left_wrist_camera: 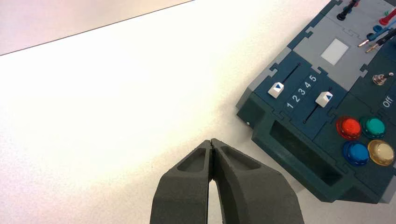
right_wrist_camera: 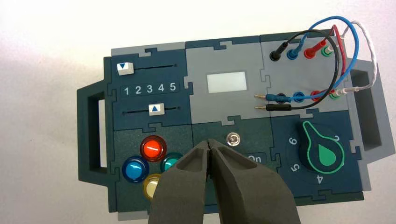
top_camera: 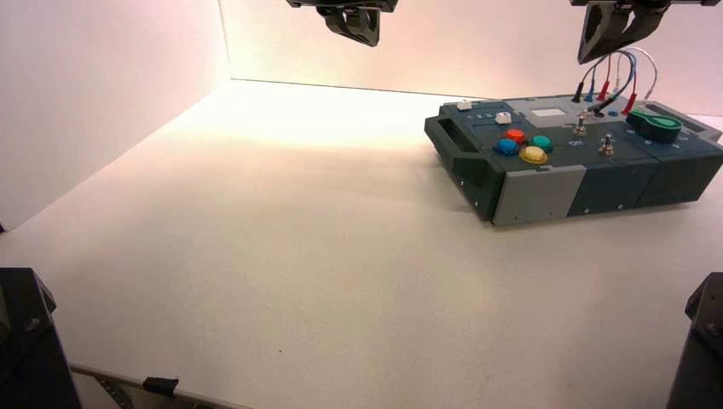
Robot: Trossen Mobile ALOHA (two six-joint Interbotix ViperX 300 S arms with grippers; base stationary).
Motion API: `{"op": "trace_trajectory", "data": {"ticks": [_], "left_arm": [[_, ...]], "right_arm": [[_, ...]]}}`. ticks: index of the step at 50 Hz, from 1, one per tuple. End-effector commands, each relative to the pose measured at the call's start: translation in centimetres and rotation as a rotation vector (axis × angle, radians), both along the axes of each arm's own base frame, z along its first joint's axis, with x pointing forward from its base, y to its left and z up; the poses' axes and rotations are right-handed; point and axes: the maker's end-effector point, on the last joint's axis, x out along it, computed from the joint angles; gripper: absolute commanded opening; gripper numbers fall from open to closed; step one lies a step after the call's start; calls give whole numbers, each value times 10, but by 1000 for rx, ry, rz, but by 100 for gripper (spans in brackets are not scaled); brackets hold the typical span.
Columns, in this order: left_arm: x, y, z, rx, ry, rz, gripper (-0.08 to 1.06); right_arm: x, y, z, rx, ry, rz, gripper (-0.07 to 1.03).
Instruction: Move the top slider to position 5.
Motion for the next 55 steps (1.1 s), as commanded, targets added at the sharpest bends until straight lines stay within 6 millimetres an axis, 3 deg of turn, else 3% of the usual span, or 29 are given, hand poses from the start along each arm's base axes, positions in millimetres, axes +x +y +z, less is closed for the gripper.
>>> {"op": "trace_trajectory", "data": {"ticks": [1,30,40,55], "left_arm": [[8,-2,21,-27,-49,1,-3],[10,-3,13,-20,-40,4,-3],[12,-2,13,-22,-44,8,-3],[16,2,12,-20,-44,19,-3]], "right_arm": [[5,8,4,2,-12,23,-2],[15,34,-7,-3,20,100,-2],[27,62,-6,-4,10,173,-2],[43,83,-18,12,33,200,-2]]}}
